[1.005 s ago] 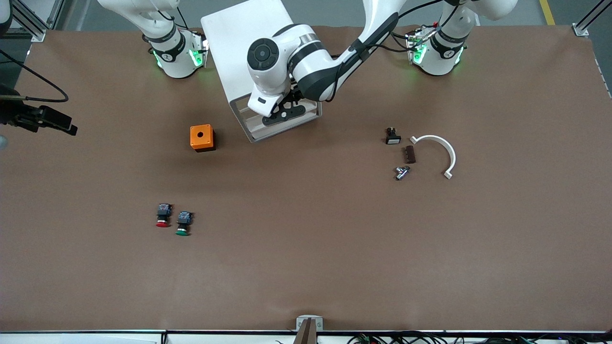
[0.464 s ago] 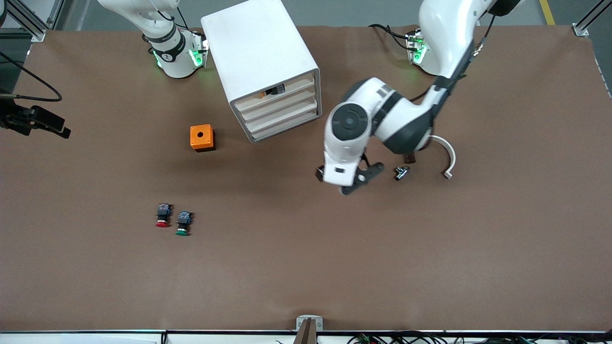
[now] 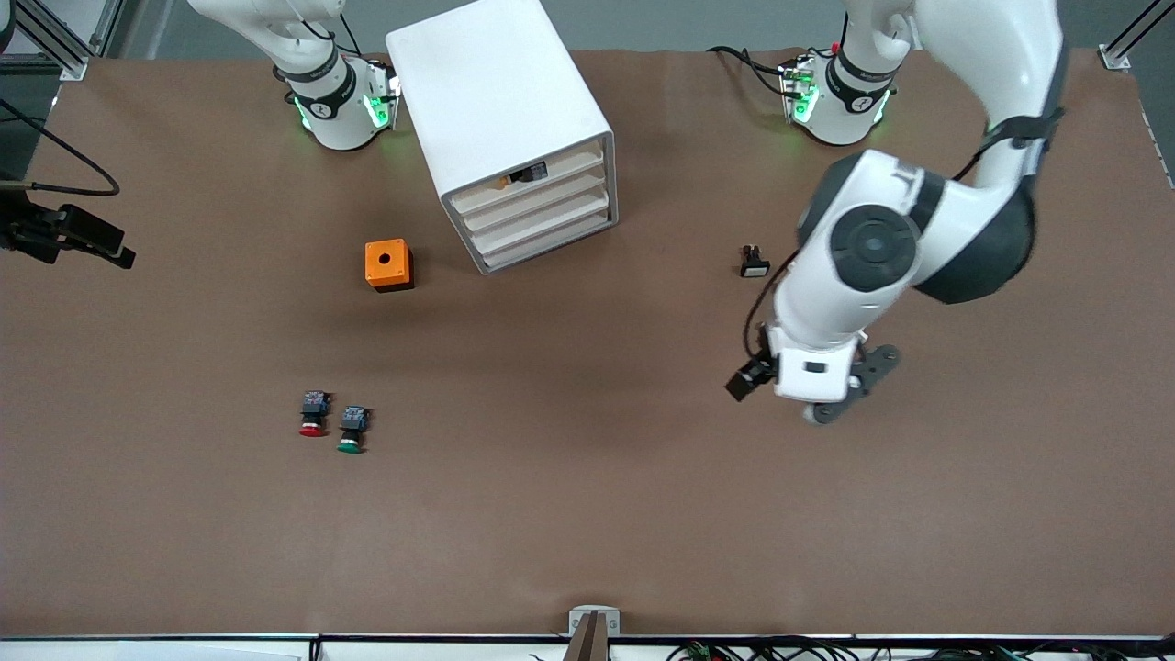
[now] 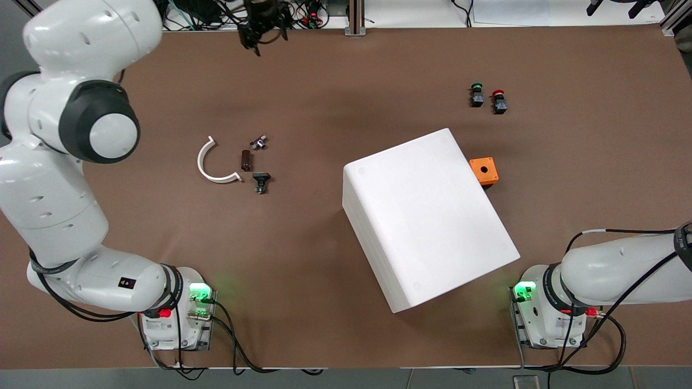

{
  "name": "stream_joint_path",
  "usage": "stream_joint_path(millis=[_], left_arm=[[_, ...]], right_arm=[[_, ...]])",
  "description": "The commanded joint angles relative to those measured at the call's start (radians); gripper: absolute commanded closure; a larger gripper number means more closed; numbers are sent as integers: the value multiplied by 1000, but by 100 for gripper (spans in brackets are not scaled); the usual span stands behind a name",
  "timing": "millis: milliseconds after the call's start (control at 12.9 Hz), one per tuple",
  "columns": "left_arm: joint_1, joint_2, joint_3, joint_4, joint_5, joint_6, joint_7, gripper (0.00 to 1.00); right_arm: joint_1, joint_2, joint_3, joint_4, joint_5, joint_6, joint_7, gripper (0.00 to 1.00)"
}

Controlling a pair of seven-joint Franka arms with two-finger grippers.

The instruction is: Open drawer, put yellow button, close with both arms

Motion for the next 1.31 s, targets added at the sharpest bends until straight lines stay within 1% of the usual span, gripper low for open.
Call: stream_joint_path(millis=[0, 232, 386, 541, 696, 928, 1082, 1237], left_arm=[[59, -51, -11, -15, 21, -38, 101, 0], [128, -94, -13, -13, 22, -92, 219, 0], [146, -109, -10, -13, 22, -129, 270, 0], [182, -121, -18, -15, 22, -133, 310, 0], [187, -157, -8, -16, 18, -165, 431, 0], [178, -236, 53, -21, 3, -224, 591, 0], [161, -310, 97, -25, 3, -277, 706, 0], [101, -367, 186, -25, -2, -331, 853, 0]], right_arm=[[-17, 1, 18, 21, -13, -1, -53, 0], [-3, -4, 15, 18, -16, -3, -64, 0], [-6, -4, 13, 17, -13, -1, -61, 0], [-5, -10, 13, 8, -11, -5, -53, 0], [-8, -25, 10, -17, -4, 2, -51, 0], [-3, -58, 10, -65, -4, 32, -41, 0], [-3, -56, 11, -63, -4, 29, -34, 0], [-3, -52, 11, -57, -4, 28, -34, 0]])
